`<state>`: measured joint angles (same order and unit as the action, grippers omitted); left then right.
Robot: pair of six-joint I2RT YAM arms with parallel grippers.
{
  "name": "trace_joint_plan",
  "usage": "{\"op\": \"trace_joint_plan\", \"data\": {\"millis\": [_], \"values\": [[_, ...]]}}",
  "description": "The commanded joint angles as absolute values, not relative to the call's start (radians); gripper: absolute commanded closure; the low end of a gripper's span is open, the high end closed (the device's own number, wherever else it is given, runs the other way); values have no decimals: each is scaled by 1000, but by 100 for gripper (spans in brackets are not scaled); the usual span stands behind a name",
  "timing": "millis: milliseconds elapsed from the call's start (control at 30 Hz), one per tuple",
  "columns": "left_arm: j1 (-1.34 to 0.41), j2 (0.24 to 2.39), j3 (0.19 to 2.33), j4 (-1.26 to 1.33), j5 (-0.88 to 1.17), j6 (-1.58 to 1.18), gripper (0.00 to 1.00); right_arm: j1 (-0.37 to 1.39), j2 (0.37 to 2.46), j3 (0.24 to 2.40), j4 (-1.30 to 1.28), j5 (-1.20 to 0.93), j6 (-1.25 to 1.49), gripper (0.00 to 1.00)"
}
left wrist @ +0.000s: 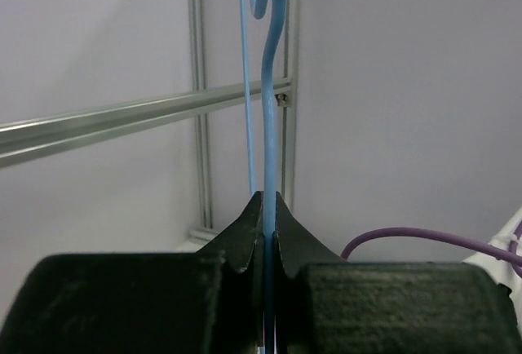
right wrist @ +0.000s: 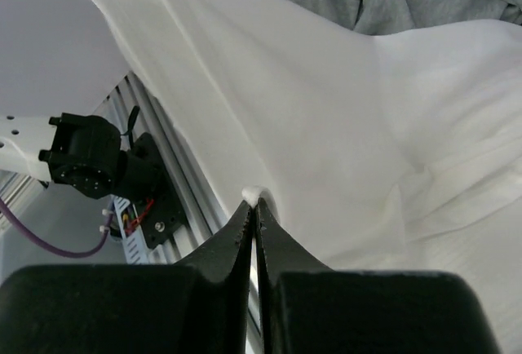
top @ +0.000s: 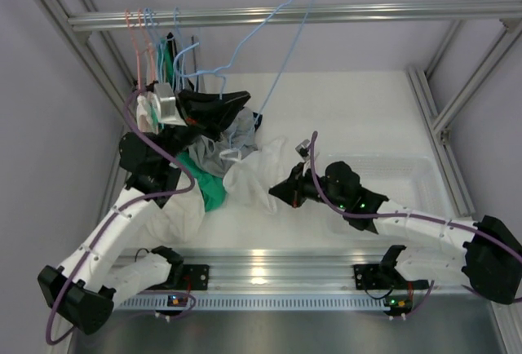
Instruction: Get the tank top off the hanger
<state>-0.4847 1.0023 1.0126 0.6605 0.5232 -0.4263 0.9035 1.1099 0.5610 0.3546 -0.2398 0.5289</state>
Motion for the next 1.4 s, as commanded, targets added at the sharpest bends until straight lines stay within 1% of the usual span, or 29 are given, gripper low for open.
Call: {"op": "trace_joint_plan", "data": {"millis": [0, 33, 100, 167, 200, 233, 333, 367, 433, 467, 633, 733, 767, 800, 833, 867, 900, 933, 967, 1067, 1167, 1200, 1267, 1300, 1367], "values": [[-546, 965, 962, 885, 571, -281, 100, 934, 1094, 610, 316, -187, 488, 100], [-563, 963, 944, 862, 516, -177, 100, 937, 1088, 617, 314, -199, 483, 100], [-578, 997, 945, 816, 392, -132, 100, 940, 1092, 626, 313, -207, 469, 100], [-580, 1008, 1003, 725, 405, -143, 100, 940, 1111, 638, 289, -177, 460, 100], [-583, 1002, 1026, 631, 406, -172, 100, 943, 1124, 650, 255, -137, 454, 100], [-583, 991, 1041, 580, 376, -184, 100, 946, 1164, 663, 176, -32, 454, 100], [-583, 924, 1069, 418, 344, -204, 100, 957, 1241, 683, 110, 72, 469, 100], [-583, 902, 1080, 276, 316, -209, 100, 966, 1253, 669, 132, 69, 472, 100], [-583, 844, 1069, 162, 284, -230, 100, 985, 1299, 661, 155, 66, 476, 100], [-583, 821, 1059, 58, 217, -242, 100, 998, 1316, 664, 167, 66, 474, 100], [-583, 646, 977, -201, 65, -301, 100, 1008, 1432, 689, 199, 61, 463, 100], [-583, 600, 997, -398, -46, -304, 100, 1009, 1465, 681, 248, 57, 471, 100], [-583, 604, 1011, -454, -63, -305, 100, 1008, 1473, 684, 258, 45, 468, 94], [-584, 627, 1031, -507, -75, -313, 100, 1009, 1483, 690, 259, 41, 465, 73], [-583, 643, 1073, -609, -81, -328, 100, 1008, 1491, 699, 250, 43, 465, 65], [-583, 658, 1094, -653, -77, -337, 100, 1008, 1488, 701, 241, 51, 465, 54], [-583, 679, 1110, -688, -75, -350, 100, 1008, 1479, 701, 229, 66, 465, 23], [-583, 686, 1126, -736, -68, -377, 100, 1006, 1453, 700, 204, 107, 466, 3], [-583, 695, 1159, -755, -63, -393, 100, 1008, 1439, 696, 187, 126, 463, 1], [-583, 764, 1229, -813, -51, -414, 100, 1006, 1391, 709, 123, 169, 424, 1], [-584, 917, 1343, -822, -74, -371, 100, 1006, 1368, 718, 86, 187, 405, 1], [-584, 954, 1417, -822, -89, -358, 100, 1006, 1364, 716, 81, 190, 402, 1], [-589, 1041, 1494, -825, -148, -330, 100, 1005, 1355, 716, 66, 195, 403, 1], [-591, 1066, 1567, -824, -182, -322, 100, 1003, 1351, 713, 63, 195, 405, 1], [-595, 1107, 1638, -822, -236, -310, 100, 1003, 1336, 704, 60, 192, 410, 1]]}}
